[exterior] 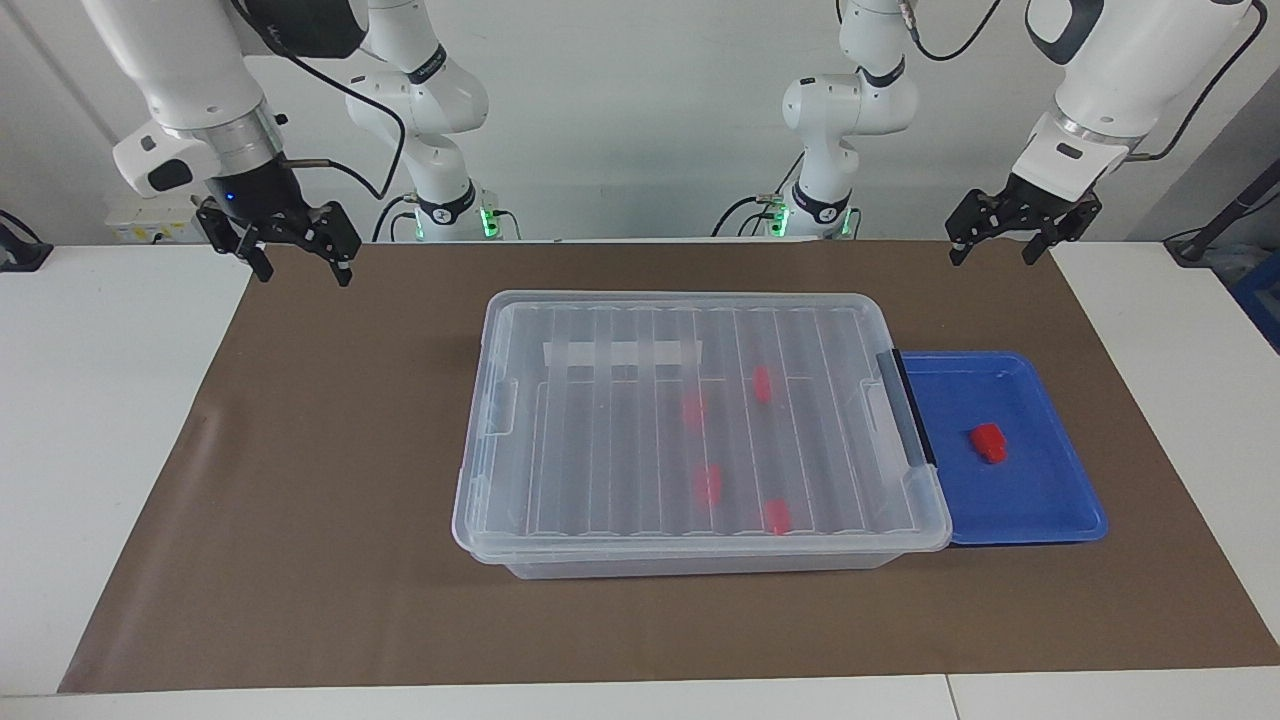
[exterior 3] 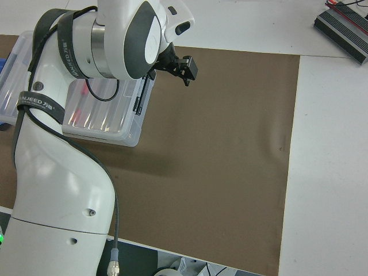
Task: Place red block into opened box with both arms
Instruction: 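Reach the right gripper to the clear lid's near edge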
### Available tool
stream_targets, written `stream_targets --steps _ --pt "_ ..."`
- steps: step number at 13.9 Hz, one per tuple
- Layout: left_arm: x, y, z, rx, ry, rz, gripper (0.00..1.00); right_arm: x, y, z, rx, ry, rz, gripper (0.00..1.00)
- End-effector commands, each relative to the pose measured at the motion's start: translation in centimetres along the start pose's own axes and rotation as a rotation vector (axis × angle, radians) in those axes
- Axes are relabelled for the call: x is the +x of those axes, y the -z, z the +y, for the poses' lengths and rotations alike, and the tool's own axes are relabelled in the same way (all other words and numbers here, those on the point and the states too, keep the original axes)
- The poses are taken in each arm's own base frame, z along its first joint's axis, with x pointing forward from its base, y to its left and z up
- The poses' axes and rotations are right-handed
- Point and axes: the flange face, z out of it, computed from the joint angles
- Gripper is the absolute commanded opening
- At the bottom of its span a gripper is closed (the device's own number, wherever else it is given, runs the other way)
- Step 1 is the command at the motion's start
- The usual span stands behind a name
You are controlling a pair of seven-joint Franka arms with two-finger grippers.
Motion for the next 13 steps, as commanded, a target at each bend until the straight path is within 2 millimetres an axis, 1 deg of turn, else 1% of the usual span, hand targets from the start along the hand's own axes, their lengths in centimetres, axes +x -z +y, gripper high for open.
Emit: stream_targets --steps 1,3,5,6,7,8,10,13 --pt "-0.3 0.6 -0.2 -0.006 0.007 0.023 1.0 2.8 -4.7 -4.1 0.043 0.026 0.036 1.0" --pt "-0.3 0.5 -0.2 -0.006 0.007 0.024 1.0 5.0 -8.5 -7.5 0.106 -0.004 0.071 1.0" --pt "-0.2 0.5 -0.3 -0.006 0.009 0.039 1.0 5.9 -11.7 -11.4 0.125 -0.03 0.093 1.0" --pt "-0.2 0.2 -0.4 -0.006 0.01 0.044 1.0 6.2 -13.7 -12.3 0.124 -0.021 0.085 1.0" --pt "-0.1 0.2 -0.5 -0.006 0.006 0.056 1.0 6.4 -15.2 -12.5 0.116 -0.014 0.076 1.0" --pt "-0.1 0.2 -0.9 -0.006 -0.002 0.069 1.0 6.4 -15.8 -12.4 0.103 0.0 0.071 1.0" --pt "-0.1 -0.2 -1.6 -0.005 -0.005 0.067 1.0 6.1 -16.5 -12.2 0.093 0.017 0.06 1.0" --pt "-0.2 -0.6 -1.7 -0.005 -0.009 0.075 1.0 5.8 -17.1 -11.1 0.03 0.068 0.049 1.0"
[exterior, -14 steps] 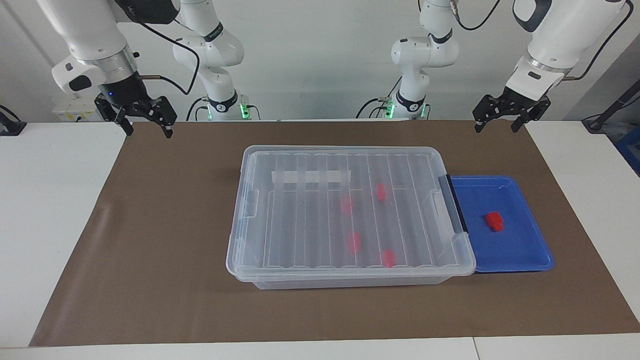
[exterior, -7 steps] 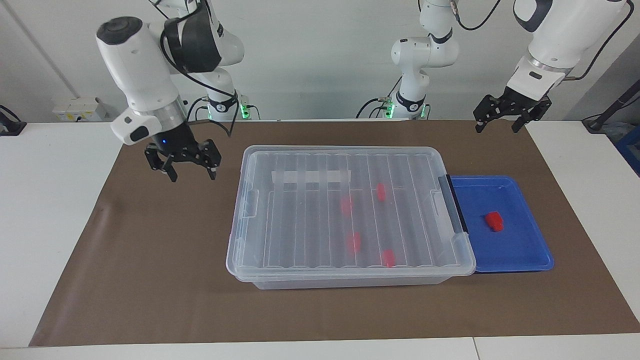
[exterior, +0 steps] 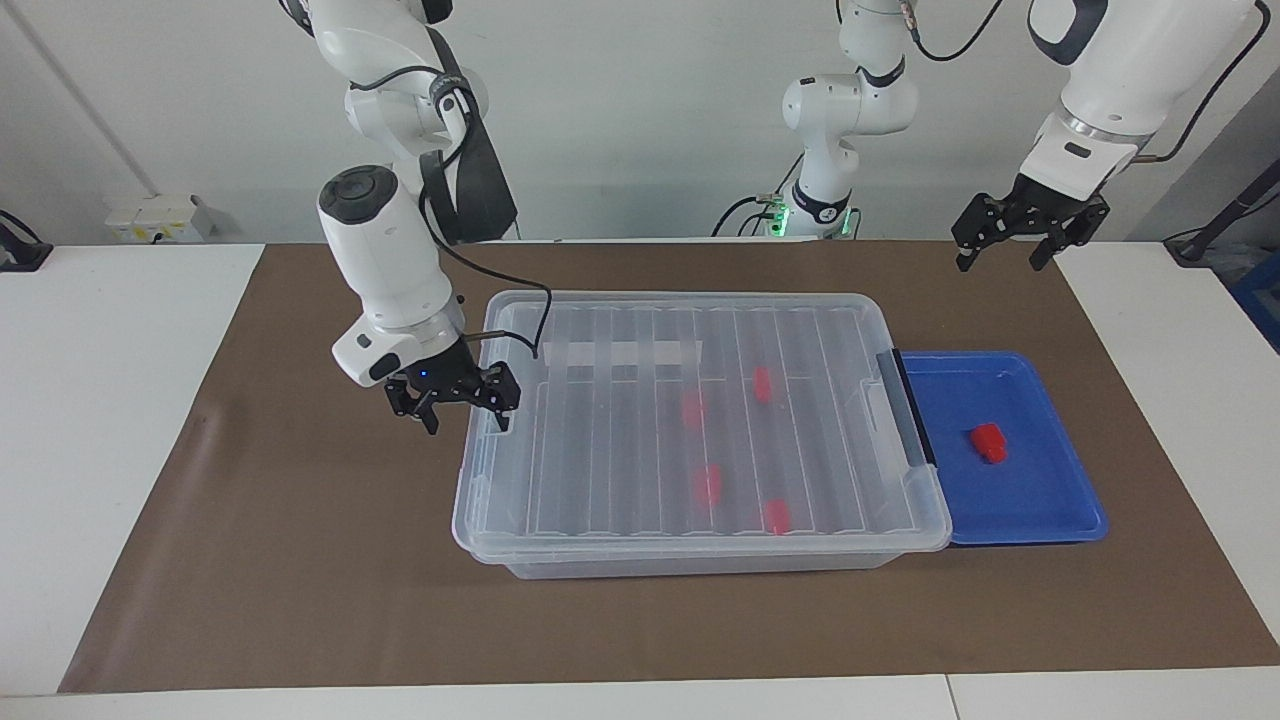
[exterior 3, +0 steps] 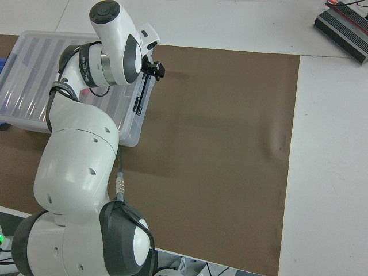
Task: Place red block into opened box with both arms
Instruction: 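Reach the right gripper to the clear lid's near edge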
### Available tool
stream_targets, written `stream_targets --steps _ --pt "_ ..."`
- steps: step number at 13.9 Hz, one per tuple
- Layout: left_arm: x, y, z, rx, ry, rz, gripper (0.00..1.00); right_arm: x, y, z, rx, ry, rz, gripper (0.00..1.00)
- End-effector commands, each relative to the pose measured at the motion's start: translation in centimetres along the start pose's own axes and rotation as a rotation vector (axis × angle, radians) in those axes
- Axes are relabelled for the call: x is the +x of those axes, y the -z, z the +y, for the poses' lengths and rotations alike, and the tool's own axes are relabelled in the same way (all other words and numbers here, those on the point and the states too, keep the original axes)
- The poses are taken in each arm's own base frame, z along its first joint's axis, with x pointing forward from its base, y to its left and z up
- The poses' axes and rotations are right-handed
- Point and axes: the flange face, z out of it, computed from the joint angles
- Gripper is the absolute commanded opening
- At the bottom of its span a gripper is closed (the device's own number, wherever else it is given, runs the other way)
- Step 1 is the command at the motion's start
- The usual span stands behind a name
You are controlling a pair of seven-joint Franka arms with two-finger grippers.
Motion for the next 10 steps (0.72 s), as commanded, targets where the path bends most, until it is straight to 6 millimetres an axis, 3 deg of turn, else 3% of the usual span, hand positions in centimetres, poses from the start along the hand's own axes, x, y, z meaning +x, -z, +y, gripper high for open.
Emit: stream_targets --steps 1,3,4,6,10 --pt "-1.0 -0.3 -0.4 -0.006 -0.011 0.034 1.0 -0.5 0.0 1.6 -0.052 0.051 -0.011 1.0" --pt "-0.9 -0.7 -0.6 -0.004 -0.018 0.062 1.0 -0.3 0.1 2.9 -0.066 0.061 -0.017 1.0" --pt "-0.7 -0.9 -1.6 -0.002 -0.004 0.071 1.0 -0.2 0.1 3.3 -0.082 0.071 -0.018 1.0" --pt "-0.5 -2.2 -2.1 0.0 -0.021 0.085 1.0 0.0 0.2 4.4 -0.103 0.083 -0.018 1.0" --pt "-0.2 -5.5 -5.3 0.011 -0.015 0.115 1.0 0.4 0.5 7.6 -0.131 0.114 -0.049 1.0"
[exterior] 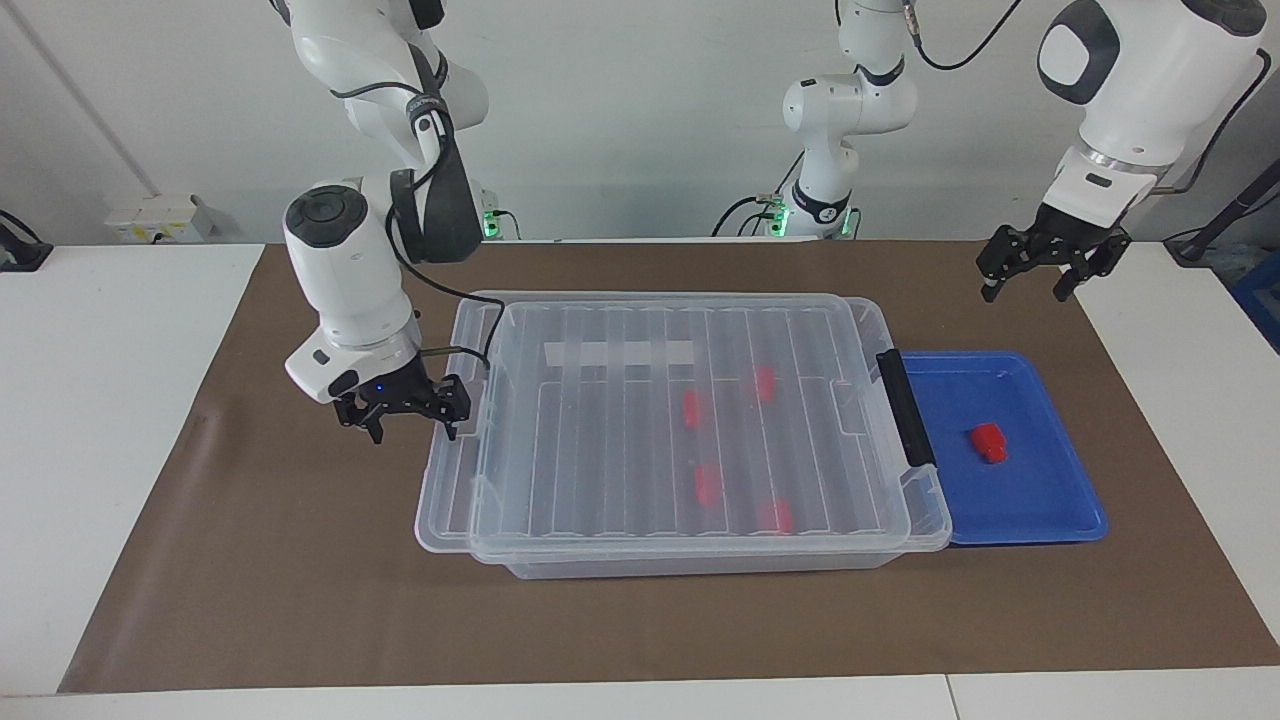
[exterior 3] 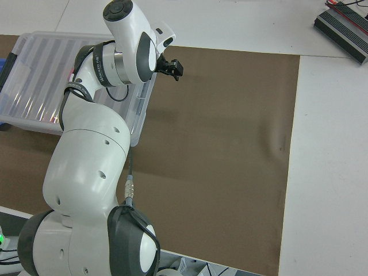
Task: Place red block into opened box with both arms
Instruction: 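Slide the lid open with the right gripper while the left gripper grasps the block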
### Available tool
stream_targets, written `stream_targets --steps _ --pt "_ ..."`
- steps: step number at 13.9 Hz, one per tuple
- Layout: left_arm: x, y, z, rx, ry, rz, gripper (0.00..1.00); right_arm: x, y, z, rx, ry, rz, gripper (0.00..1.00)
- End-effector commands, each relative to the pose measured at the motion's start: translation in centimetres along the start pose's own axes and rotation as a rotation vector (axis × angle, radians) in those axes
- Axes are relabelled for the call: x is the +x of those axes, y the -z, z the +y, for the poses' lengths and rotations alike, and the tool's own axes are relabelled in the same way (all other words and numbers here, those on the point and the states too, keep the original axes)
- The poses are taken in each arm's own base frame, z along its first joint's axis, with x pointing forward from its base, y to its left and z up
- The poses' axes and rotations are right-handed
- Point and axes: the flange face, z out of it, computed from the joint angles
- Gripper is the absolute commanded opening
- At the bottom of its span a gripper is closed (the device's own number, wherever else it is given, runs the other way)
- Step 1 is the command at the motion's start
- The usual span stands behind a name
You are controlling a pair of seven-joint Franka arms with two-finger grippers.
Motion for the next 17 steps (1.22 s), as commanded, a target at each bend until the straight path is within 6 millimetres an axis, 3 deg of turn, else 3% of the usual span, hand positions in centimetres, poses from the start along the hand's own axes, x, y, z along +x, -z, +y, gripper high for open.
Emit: stream_targets --steps 1,6,9,11,15,17 --pt "-0.9 -2.6 -1.3 0.002 -0.012 0.036 1.0 -0.4 0.0 2.9 -0.029 0.037 -0.028 1.0" --pt "-0.6 -9.8 -4.9 0.02 0.034 0.075 1.0 -0.6 0.5 6.2 -0.037 0.029 -0.045 1.0" --pt "0.5 -13.1 -5.6 0.023 -0.001 0.073 1.0 -0.8 0.7 8.3 -0.049 0.038 -0.056 1.0" --pt "0.0 -16.3 -6.9 0.036 0.019 0.105 1.0 -1.0 1.0 9.4 -0.051 0.025 -0.059 1.0" --pt "0.5 -23.6 -7.6 0.041 0.039 0.107 1.0 -1.2 1.0 10.6 -0.052 0.023 -0.068 1.0" --pt "0.8 -26.2 -7.8 0.038 0.094 0.104 1.0 -1.3 1.0 11.7 -0.053 0.031 -0.07 1.0"
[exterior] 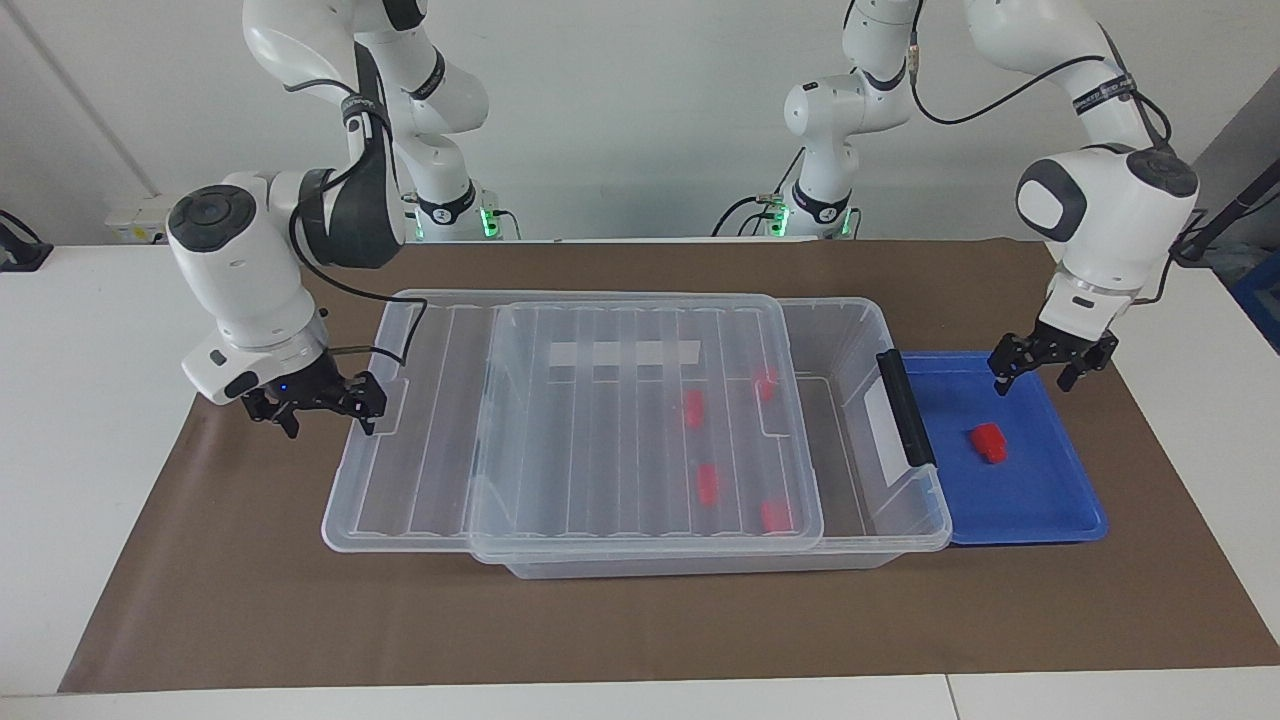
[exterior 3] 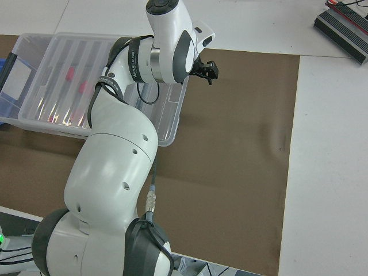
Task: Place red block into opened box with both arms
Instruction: 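Slide the lid open with the right gripper while the left gripper grasps the block, then lift the red block with the left gripper while the right gripper withdraws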
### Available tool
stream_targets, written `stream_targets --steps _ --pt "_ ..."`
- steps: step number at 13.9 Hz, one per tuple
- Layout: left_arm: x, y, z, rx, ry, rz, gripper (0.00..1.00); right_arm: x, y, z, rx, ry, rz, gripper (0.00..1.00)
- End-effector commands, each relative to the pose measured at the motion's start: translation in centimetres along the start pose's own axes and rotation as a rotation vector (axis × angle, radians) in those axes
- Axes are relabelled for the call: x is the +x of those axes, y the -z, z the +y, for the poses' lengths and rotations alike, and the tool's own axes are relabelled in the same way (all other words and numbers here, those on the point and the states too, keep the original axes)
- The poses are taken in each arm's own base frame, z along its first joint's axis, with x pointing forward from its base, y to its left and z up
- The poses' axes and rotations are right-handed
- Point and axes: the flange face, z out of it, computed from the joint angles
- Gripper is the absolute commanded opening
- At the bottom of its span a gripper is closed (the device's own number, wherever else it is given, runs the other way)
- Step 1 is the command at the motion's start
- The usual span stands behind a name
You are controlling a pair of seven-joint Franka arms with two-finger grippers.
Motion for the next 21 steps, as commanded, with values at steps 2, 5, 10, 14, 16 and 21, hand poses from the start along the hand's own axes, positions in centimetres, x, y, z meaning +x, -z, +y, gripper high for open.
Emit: stream_targets --steps 2,5,10,14,16,21 --pt "0.1 -3.9 0.2 -0.003 0.086 0.017 1.0 -0.8 0.7 1.9 -0.025 0.03 -0.018 1.0" --pt "0.1 -5.1 0.5 -0.003 0.125 0.015 1.0 -1.0 0.8 2.7 -0.042 0.026 -0.025 1.0" --pt "0.4 -5.0 1.5 -0.008 0.186 0.011 0.21 -1.2 0.8 3.9 -0.045 0.02 -0.032 1.0" --pt "0.3 -5.1 1.6 -0.009 0.183 -0.003 0.0 -1.4 1.1 5.0 -0.048 0.008 -0.029 1.0" --pt "0.6 -4.7 1.6 -0.011 0.185 -0.018 0.0 -1.4 1.1 5.1 -0.048 0.006 -0.029 1.0" --pt "3.5 0.1 1.8 -0.025 0.177 -0.101 0.0 -1.3 1.2 4.2 -0.041 0.008 -0.025 1.0"
